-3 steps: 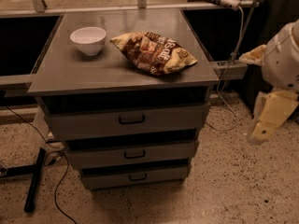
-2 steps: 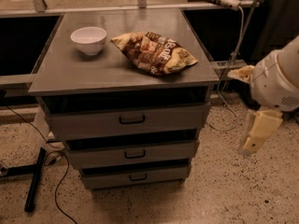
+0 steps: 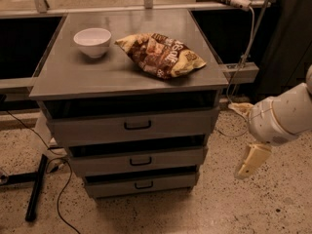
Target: Open bottom drawer
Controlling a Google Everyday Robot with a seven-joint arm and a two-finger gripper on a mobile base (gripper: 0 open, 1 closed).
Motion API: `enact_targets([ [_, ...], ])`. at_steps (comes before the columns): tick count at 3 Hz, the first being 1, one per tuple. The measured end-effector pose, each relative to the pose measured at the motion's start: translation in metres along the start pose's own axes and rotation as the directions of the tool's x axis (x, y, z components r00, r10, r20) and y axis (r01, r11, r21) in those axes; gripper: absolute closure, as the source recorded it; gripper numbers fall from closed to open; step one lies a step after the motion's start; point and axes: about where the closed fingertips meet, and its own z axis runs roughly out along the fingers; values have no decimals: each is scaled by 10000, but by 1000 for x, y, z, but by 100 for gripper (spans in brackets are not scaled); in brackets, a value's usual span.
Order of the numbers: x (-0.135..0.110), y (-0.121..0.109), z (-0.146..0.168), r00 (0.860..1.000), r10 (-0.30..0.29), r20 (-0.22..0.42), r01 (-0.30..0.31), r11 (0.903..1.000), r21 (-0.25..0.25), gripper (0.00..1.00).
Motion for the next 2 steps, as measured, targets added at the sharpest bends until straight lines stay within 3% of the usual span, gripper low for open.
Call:
enact_targets([
  [1, 0, 0, 1, 10000, 1, -9, -1, 10000, -25, 0],
  [2, 18, -3, 28, 9997, -199, -110, 198, 9997, -130, 0],
])
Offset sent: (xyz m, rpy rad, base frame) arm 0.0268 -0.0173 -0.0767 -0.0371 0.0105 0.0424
